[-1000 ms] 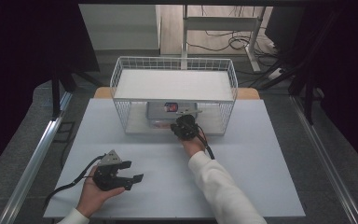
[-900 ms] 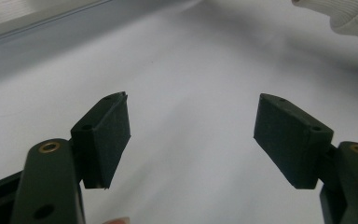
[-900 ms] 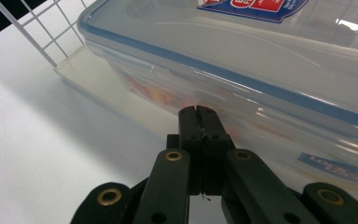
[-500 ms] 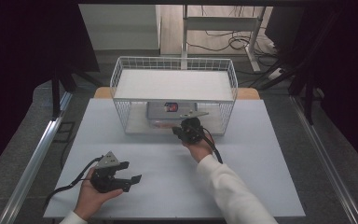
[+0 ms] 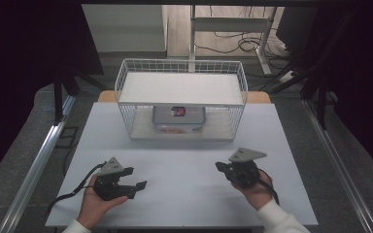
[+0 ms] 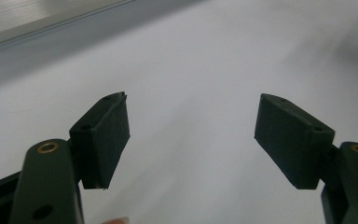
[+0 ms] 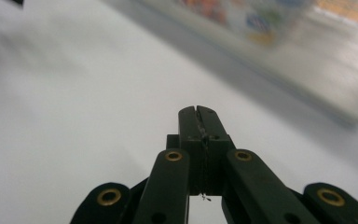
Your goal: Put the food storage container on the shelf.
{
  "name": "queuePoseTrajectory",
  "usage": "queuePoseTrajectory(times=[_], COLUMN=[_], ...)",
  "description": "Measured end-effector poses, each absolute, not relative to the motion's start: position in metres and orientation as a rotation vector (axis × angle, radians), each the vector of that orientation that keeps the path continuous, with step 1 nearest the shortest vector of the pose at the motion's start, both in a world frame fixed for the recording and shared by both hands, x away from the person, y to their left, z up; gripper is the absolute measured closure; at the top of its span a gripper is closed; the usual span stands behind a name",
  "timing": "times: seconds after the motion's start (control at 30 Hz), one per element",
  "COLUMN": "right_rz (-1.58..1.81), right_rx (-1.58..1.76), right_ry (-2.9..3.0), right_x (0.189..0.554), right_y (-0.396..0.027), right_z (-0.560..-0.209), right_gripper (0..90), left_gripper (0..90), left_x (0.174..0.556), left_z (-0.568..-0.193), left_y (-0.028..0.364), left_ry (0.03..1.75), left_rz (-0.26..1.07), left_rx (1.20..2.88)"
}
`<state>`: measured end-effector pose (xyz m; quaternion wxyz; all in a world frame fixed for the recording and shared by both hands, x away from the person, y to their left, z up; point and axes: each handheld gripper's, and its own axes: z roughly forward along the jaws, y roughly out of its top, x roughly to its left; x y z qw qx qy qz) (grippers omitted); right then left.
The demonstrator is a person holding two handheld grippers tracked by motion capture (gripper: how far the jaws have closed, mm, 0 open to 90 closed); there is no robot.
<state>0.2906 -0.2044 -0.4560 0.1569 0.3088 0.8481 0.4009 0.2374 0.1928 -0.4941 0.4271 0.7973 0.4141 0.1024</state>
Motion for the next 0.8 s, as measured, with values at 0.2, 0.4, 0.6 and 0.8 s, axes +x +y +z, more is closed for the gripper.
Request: queuePoseTrajectory(times=[0.2, 0.4, 0.6, 0.8], right_rz=[1.15, 1.131, 1.108, 1.087], right_rx=[0.997, 1.086, 1.103, 1.11], right_ry=[2.407, 2.336, 2.327, 2.358], right_x=[0.27, 0.273, 0.276, 0.277], right_y=[-0.246, -0.246, -0.245, -0.243], right_z=[-0.47, -0.476, -0.479, -0.482], right_gripper=[51.5, 25.7, 22.2, 19.9], left_gripper=[25.7, 25.5, 25.1, 24.8], left_x=[0.239, 0.239, 0.236, 0.235], left_z=[-0.495, -0.496, -0.495, -0.495], left_y=[0.192, 0.192, 0.193, 0.194], left_ry=[1.046, 1.042, 1.04, 1.045], left_rz=[0.259, 0.279, 0.296, 0.311], left_rx=[1.988, 2.013, 2.019, 2.026])
